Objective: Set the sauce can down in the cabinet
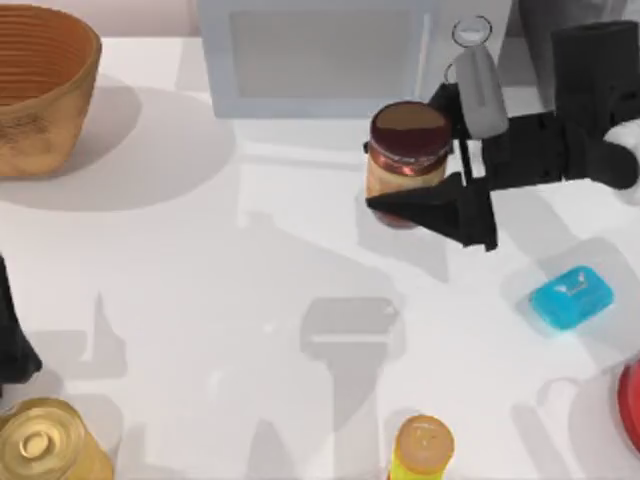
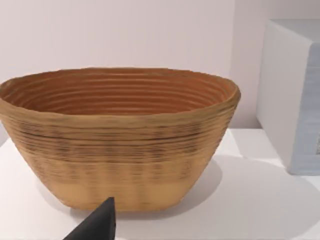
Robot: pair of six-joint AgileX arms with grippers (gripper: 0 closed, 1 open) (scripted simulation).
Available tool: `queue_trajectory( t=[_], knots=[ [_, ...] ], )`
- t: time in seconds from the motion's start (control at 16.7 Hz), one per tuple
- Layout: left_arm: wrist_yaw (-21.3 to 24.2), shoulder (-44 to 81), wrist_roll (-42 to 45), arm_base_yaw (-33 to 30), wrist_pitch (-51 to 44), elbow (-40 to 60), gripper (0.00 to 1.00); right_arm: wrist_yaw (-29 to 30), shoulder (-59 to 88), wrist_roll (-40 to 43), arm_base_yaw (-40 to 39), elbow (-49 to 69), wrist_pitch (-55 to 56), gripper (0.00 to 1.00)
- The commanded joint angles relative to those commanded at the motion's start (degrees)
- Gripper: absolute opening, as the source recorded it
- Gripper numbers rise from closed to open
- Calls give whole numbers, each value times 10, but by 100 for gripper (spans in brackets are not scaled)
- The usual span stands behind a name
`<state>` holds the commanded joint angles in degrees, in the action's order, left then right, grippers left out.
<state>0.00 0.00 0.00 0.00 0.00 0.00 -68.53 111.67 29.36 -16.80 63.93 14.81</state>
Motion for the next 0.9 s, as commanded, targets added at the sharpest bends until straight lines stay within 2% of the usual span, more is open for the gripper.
queue_trajectory(
  t=[0.54, 0.72, 0.9],
  knots=[
    [0, 0, 0, 0, 0, 0, 100, 13, -39, -8, 6, 0, -31, 0],
    [0, 0, 0, 0, 0, 0, 100, 62, -94, -45, 24, -49, -51, 0],
    [0, 0, 0, 0, 0, 0, 100, 138, -188, -96, 50, -122, -78, 0]
  ],
)
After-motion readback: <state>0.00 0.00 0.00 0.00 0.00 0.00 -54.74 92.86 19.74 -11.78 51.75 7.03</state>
